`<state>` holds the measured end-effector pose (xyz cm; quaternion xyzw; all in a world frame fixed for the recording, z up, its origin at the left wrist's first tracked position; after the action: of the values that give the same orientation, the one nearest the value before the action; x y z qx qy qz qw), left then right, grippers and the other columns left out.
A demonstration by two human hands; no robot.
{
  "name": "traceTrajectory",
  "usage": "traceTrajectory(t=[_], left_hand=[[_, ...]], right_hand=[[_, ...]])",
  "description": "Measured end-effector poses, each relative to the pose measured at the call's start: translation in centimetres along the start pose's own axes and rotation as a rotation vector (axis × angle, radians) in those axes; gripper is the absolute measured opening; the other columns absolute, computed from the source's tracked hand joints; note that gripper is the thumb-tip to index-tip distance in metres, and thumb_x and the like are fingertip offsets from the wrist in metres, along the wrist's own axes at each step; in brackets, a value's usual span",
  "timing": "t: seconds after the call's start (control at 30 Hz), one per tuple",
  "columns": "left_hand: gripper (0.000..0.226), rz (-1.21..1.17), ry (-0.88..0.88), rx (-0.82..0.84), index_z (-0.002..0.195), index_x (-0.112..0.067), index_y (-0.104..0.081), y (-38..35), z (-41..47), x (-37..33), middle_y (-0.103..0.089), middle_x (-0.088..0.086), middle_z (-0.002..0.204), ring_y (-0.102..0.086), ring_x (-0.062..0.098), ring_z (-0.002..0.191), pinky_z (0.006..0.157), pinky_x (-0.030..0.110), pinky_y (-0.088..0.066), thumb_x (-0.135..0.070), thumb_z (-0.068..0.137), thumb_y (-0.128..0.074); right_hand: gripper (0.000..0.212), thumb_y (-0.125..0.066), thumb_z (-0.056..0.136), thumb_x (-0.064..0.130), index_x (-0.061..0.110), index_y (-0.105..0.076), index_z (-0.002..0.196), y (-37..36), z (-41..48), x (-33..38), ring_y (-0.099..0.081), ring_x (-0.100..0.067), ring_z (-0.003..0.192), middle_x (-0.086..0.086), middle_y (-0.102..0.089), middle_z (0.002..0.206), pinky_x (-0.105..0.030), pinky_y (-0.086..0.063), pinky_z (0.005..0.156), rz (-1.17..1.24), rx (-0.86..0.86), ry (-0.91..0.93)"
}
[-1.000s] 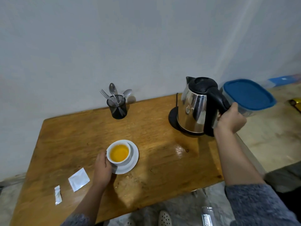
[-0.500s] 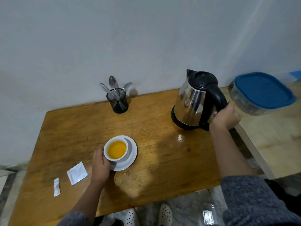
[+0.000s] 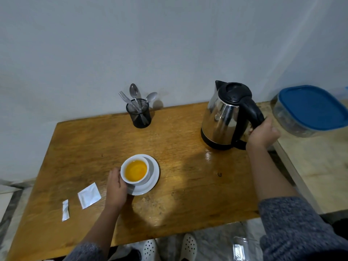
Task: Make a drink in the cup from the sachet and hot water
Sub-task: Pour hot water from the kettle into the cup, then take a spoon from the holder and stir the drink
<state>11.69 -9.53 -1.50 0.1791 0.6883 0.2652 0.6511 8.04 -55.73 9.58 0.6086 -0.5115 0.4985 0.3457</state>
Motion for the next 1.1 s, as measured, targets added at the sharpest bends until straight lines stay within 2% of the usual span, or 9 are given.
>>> traceTrajectory(t=[0.2, 0.27, 0.4, 0.57, 0.7, 0.8, 0.97, 1.03, 1.1], left_hand=[[0.015, -0.008, -0.013, 0.016, 0.104, -0.011, -0.053, 0.1, 0.1, -0.1, -0.053, 0.012, 0.103, -0.051, 0.021, 0.094, 0.078, 0.035, -0.039, -0.009, 0.094, -0.042], [0.015, -0.02, -0.007, 0.025, 0.103, -0.012, -0.053, 0.2, 0.0, -0.2, -0.053, 0.01, 0.102, -0.051, 0.02, 0.094, 0.078, 0.034, -0.039, -0.01, 0.094, -0.042], [0.014, -0.032, -0.013, 0.043, 0.104, -0.013, -0.053, 0.3, 0.0, -0.5, -0.053, 0.009, 0.103, -0.051, 0.02, 0.094, 0.078, 0.033, -0.039, -0.011, 0.094, -0.043], [0.016, -0.05, -0.018, 0.09, 0.106, -0.019, -0.054, 0.4, 0.2, -0.5, -0.056, 0.007, 0.104, -0.054, 0.018, 0.096, 0.078, 0.03, -0.042, -0.014, 0.094, -0.044], [0.016, -0.038, -0.032, 0.132, 0.106, -0.023, -0.052, 0.5, 0.3, -0.2, -0.057, 0.004, 0.106, -0.053, 0.01, 0.095, 0.081, 0.029, -0.044, -0.017, 0.094, -0.043], [0.014, -0.043, -0.045, 0.172, 0.106, -0.028, -0.05, 0.6, 0.5, -0.2, -0.057, 0.001, 0.106, -0.052, 0.007, 0.097, 0.083, 0.027, -0.044, -0.024, 0.095, -0.042], [0.017, -0.055, -0.066, 0.211, 0.108, -0.037, -0.047, 0.8, 0.5, -0.2, -0.053, -0.006, 0.104, -0.052, 0.009, 0.1, 0.085, 0.024, -0.044, -0.032, 0.094, -0.038], [0.018, -0.06, -0.065, 0.212, 0.108, -0.037, -0.046, 0.7, 0.6, 0.1, -0.051, -0.006, 0.104, -0.052, 0.008, 0.1, 0.084, 0.023, -0.043, -0.031, 0.095, -0.036], [0.021, -0.07, -0.086, 0.23, 0.11, -0.038, -0.045, 0.5, 0.7, 0.3, -0.049, -0.007, 0.104, -0.051, 0.006, 0.101, 0.085, 0.02, -0.041, -0.034, 0.094, -0.032]], right_hand=[[0.04, -0.041, 0.093, 0.022, 0.019, -0.038, 0.053, -0.1, -0.1, 0.4, -0.038, -0.009, 0.05, 0.002, -0.038, 0.055, -0.026, -0.033, 0.054, -0.079, 0.022, 0.118], [0.039, -0.04, 0.094, 0.02, 0.019, -0.044, 0.055, -0.6, -0.5, 1.5, -0.038, -0.007, 0.053, 0.003, -0.04, 0.057, -0.023, -0.033, 0.055, -0.125, 0.047, 0.211], [0.025, -0.044, 0.093, 0.014, 0.007, -0.068, 0.096, -2.4, -2.1, 4.9, -0.052, -0.008, 0.087, 0.0, -0.057, 0.093, -0.004, -0.041, 0.067, -0.212, 0.097, 0.46], [0.023, -0.046, 0.092, 0.012, 0.006, -0.065, 0.104, -6.7, -6.3, 7.2, -0.051, -0.007, 0.096, -0.001, -0.057, 0.106, 0.003, -0.038, 0.077, -0.309, 0.297, 0.717], [0.02, -0.05, 0.09, 0.01, 0.01, -0.066, 0.103, -11.6, -10.0, 5.2, -0.054, -0.008, 0.095, -0.005, -0.062, 0.108, -0.006, -0.043, 0.079, -0.387, 0.507, 0.706], [0.02, -0.052, 0.088, 0.007, 0.01, -0.067, 0.101, -16.3, -12.8, 1.5, -0.056, -0.011, 0.091, -0.008, -0.063, 0.105, -0.022, -0.049, 0.084, -0.479, 0.723, 0.615], [0.019, -0.052, 0.087, 0.002, 0.007, -0.068, 0.096, -23.6, -18.2, -5.4, -0.053, -0.011, 0.078, -0.005, -0.062, 0.09, 0.001, -0.039, 0.059, -0.674, 1.006, 0.506], [0.019, -0.053, 0.086, 0.001, 0.004, -0.068, 0.097, -26.1, -19.7, -7.4, -0.054, -0.013, 0.078, -0.005, -0.061, 0.088, -0.002, -0.04, 0.056, -0.724, 1.035, 0.476], [0.02, -0.051, 0.086, 0.001, 0.002, -0.067, 0.098, -28.5, -20.7, -8.8, -0.058, -0.017, 0.078, -0.008, -0.062, 0.087, -0.014, -0.047, 0.066, -0.761, 1.041, 0.449]])
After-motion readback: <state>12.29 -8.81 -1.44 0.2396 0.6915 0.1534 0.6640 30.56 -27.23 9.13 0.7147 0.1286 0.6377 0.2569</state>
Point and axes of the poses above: each hand's wrist, its own z-axis towards the middle knuckle, its own y-axis out of the back of the hand, x = y × z, the point moved 8 cm from there along z, towards the middle knuckle
